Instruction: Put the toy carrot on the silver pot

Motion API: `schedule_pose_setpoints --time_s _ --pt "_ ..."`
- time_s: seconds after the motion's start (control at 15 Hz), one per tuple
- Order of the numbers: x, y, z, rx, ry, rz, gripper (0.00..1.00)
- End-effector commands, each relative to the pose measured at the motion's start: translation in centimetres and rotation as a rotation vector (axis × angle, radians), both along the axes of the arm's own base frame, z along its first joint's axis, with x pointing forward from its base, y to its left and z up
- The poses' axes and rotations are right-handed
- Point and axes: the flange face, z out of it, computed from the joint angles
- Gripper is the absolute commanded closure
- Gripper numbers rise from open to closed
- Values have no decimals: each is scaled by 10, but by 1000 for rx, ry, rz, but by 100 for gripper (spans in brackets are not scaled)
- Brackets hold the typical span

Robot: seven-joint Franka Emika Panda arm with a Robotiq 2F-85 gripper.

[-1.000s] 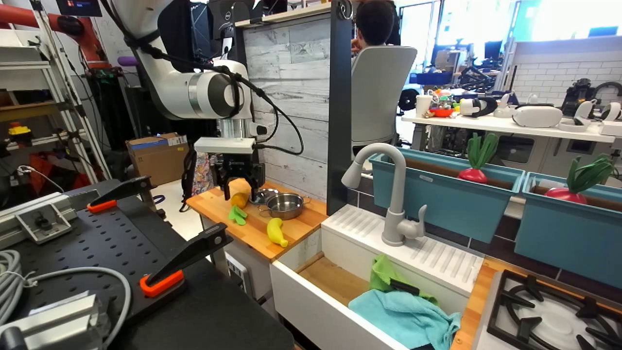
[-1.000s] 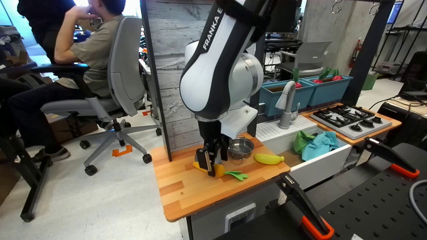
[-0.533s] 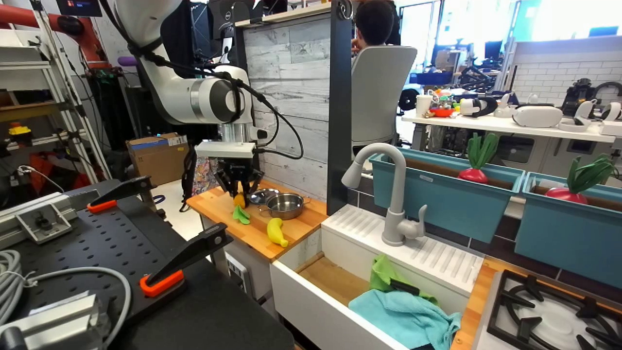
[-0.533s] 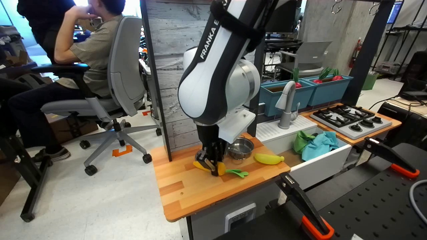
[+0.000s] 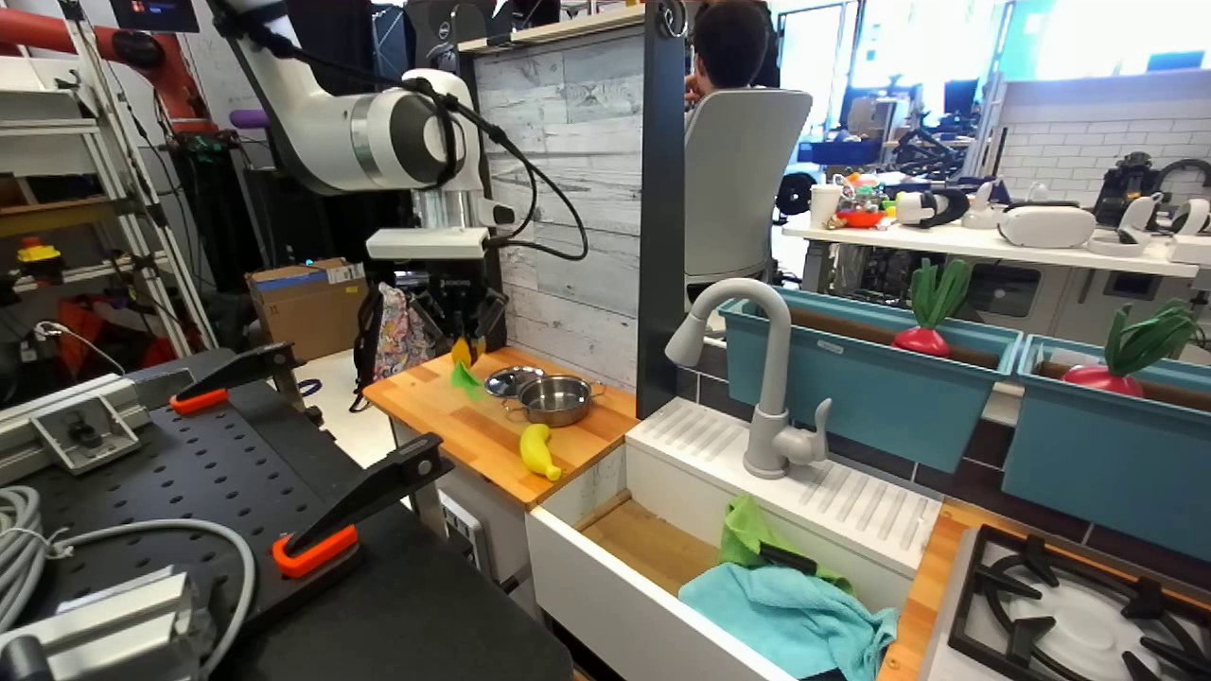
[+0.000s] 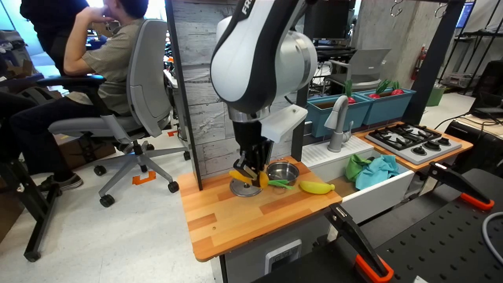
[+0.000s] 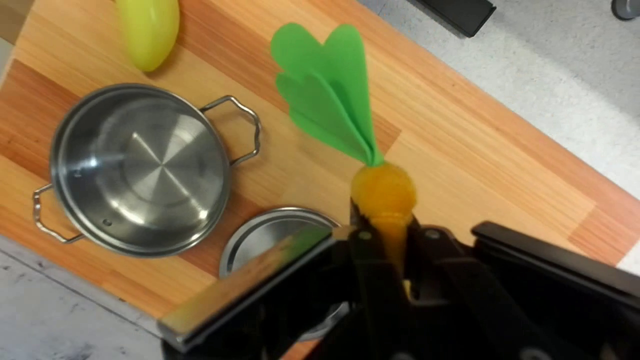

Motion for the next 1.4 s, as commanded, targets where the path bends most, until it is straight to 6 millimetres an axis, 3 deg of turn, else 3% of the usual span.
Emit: schedule_pose_setpoints --time_s 0.0,0.2,0.47,0.8,1.33 --pt "1 -24 51 -10 -38 -49 97" --pt "23 -49 75 -10 -75 -91 97" --pt "45 -86 78 -22 -99 -158 97" --pt "52 -121 64 -58 -101 -240 97" --pt "49 -130 16 -115 -21 -281 97"
